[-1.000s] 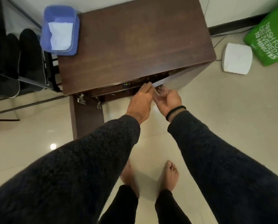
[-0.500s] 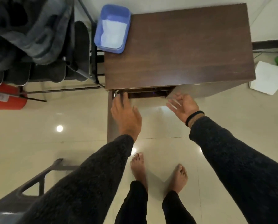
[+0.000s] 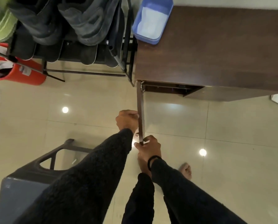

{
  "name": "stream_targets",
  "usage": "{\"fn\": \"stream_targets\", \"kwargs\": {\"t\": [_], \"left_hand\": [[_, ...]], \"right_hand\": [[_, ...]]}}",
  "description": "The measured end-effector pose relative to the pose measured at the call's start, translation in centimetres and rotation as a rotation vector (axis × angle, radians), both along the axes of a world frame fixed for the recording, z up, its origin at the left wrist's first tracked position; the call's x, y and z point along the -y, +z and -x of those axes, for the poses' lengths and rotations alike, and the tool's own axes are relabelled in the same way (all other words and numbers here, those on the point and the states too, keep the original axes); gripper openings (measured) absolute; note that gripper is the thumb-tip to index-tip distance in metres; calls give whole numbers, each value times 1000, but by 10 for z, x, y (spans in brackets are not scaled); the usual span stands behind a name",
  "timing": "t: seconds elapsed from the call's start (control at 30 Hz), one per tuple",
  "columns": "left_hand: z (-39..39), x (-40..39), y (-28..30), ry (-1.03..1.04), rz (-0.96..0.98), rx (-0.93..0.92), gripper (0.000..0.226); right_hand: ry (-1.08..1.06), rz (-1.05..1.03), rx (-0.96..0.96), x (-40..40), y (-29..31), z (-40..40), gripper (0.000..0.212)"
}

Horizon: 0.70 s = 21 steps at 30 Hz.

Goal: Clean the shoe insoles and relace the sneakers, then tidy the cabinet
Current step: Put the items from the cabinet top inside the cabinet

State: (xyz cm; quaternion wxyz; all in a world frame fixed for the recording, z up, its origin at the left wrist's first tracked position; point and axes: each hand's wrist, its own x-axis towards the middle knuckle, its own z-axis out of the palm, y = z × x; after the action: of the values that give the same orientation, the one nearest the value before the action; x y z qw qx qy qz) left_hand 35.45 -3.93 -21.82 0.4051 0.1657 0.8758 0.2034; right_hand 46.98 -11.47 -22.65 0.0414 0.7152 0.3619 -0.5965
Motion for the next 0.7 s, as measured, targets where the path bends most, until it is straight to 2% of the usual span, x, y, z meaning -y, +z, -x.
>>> {"fn": "stream_targets", "kwargs": {"t": [0.1,0.2,0.33,0.47,0.57,0.7], "left_hand": [[-13,4,-7,68,22,131,4],[-37,-13,-13,162,28,243,10],[-76,-42,-22,328,9,386,14],[-107,-80,-23,519,-31,544,17],[-111,-98,-18,442,-53,647,33],[-116,-124,-9,365,-62,702,34]], "right_hand": [[-128,-52,124,-9,3,-16,35],[-111,-128,237,-28,2,-53,20],[-127,-286,312,-65,-3,-100,12],[-174,-371,318,-128,1,-135,24],[-342,-344,278,-161,4,-148,32],[-585,-307,145,-198,4,-151,30]]}}
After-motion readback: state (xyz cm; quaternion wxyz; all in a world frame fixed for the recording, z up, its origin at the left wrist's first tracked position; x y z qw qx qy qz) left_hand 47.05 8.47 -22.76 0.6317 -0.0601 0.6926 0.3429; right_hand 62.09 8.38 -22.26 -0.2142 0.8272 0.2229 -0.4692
